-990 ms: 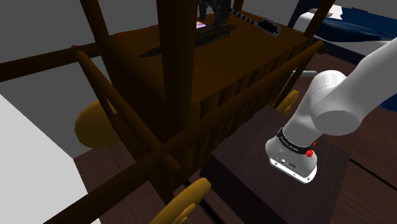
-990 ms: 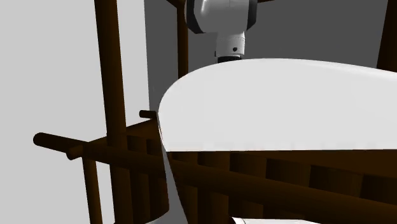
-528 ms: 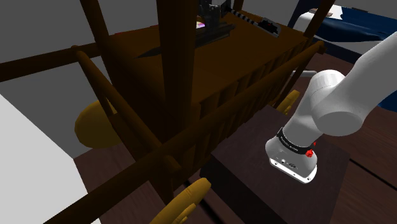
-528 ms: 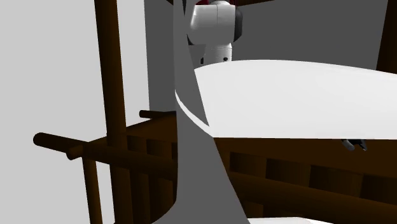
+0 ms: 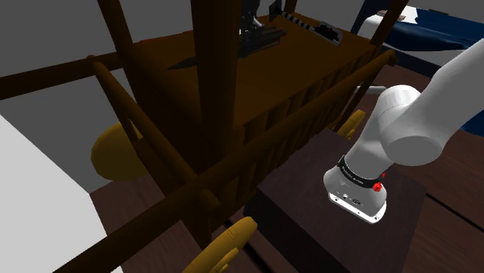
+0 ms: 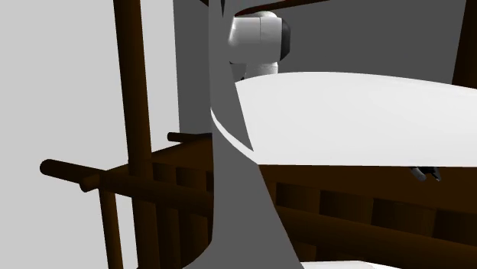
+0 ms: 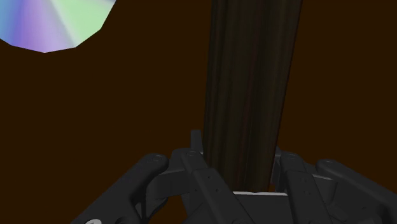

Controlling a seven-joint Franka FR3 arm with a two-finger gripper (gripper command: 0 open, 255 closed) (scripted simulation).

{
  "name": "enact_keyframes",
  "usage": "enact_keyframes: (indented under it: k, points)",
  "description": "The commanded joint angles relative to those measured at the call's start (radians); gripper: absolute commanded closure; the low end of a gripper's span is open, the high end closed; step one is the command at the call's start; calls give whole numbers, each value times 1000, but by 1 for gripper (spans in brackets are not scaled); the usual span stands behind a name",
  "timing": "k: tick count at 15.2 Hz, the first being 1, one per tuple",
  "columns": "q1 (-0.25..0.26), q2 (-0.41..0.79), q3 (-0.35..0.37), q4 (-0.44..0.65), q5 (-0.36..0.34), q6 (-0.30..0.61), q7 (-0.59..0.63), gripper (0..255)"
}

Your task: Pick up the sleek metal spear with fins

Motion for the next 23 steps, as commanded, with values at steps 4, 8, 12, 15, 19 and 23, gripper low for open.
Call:
enact_keyframes:
  k: [4, 8, 12, 15, 19, 23]
  points:
    - [0, 0, 0, 0, 0, 1, 0, 255]
    - [0, -3, 0, 10, 0, -12, 0, 255]
    - [0, -2, 1, 64, 0, -66, -1, 255]
    - [1, 1, 1, 108, 1, -106, -1, 255]
    - [1, 8, 2, 168, 2, -160, -2, 255]
    - [1, 16, 2, 219, 2, -202, -2, 255]
